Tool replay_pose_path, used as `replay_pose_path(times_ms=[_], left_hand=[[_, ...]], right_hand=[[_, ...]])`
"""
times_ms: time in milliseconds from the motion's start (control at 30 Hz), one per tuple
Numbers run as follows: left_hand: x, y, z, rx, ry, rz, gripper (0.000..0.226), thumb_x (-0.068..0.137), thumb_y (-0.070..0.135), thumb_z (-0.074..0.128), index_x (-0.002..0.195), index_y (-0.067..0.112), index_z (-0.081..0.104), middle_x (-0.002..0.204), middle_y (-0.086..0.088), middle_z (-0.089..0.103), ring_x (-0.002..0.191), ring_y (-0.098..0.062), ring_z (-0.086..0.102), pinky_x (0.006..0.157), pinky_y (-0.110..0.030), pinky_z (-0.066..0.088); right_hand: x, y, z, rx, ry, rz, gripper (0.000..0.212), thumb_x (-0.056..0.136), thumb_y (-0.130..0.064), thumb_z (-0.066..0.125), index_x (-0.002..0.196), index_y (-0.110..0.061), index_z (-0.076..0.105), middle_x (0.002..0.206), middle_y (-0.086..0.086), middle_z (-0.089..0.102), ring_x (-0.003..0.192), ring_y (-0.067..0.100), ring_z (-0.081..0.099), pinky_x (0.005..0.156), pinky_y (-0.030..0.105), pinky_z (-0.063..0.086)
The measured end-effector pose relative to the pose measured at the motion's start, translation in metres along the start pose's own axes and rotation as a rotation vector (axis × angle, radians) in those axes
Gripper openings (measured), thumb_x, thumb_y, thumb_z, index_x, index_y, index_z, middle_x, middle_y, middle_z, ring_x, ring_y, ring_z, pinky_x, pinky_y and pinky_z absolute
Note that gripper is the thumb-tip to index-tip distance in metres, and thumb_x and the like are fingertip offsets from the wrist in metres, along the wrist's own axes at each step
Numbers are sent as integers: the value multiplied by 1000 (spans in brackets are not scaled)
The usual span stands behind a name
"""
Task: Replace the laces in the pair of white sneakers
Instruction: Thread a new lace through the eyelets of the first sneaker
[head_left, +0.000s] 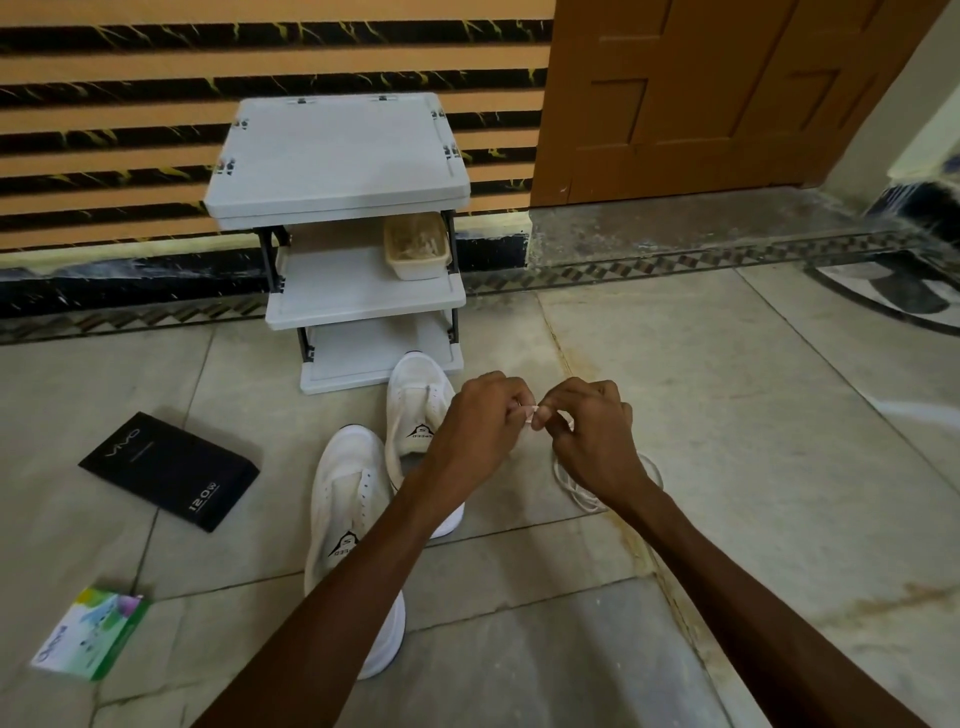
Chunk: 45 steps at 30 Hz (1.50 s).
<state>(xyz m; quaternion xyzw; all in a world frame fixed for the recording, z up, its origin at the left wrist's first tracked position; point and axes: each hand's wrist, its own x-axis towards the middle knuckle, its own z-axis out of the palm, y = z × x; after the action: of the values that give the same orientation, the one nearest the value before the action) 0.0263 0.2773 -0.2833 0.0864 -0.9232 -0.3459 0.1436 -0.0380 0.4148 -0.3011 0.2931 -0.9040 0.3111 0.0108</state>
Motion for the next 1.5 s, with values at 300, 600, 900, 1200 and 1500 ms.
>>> replay_pose_path(times_ms=[300, 600, 900, 1200, 1500], left_hand=[[4, 12, -33, 11, 355, -46, 6, 85, 5, 63, 80, 9, 64, 79, 1, 56, 61, -5, 45, 59, -10, 37], [9, 11, -39, 72, 343, -133, 8, 91, 8, 59, 94, 9, 66, 87, -3, 61, 73, -11, 50, 65, -15, 36], [1, 7, -3, -3, 20, 11, 21, 90, 9, 65, 109, 16, 72, 81, 4, 56, 69, -7, 52, 71, -24, 47], [-2, 4, 1, -5, -15, -19, 11, 88, 11, 64, 93, 15, 74, 79, 4, 58, 68, -4, 51, 65, -21, 41], [13, 0, -25, 50, 226, -163, 18, 93, 6, 53, 92, 7, 71, 92, -3, 62, 79, -11, 54, 67, -14, 37]], right_hand=[[-4, 31, 9, -125, -100, 215, 23, 91, -19, 48, 90, -19, 71, 102, 0, 69, 101, 30, 53, 82, 40, 40], [-16, 62, 9, -234, -232, 367, 28, 96, -25, 44, 100, -12, 69, 107, 7, 64, 107, 36, 50, 90, 45, 42], [-7, 8, -4, 72, -45, 77, 23, 96, -23, 57, 77, -28, 69, 101, -11, 66, 104, 21, 47, 84, 39, 38], [-3, -5, -9, 128, -52, 109, 23, 95, -28, 59, 73, -34, 64, 101, -8, 66, 105, 24, 51, 93, 43, 40], [-14, 9, -4, 209, -89, 215, 29, 95, -23, 55, 70, -31, 66, 93, -5, 67, 100, 25, 59, 88, 43, 48]])
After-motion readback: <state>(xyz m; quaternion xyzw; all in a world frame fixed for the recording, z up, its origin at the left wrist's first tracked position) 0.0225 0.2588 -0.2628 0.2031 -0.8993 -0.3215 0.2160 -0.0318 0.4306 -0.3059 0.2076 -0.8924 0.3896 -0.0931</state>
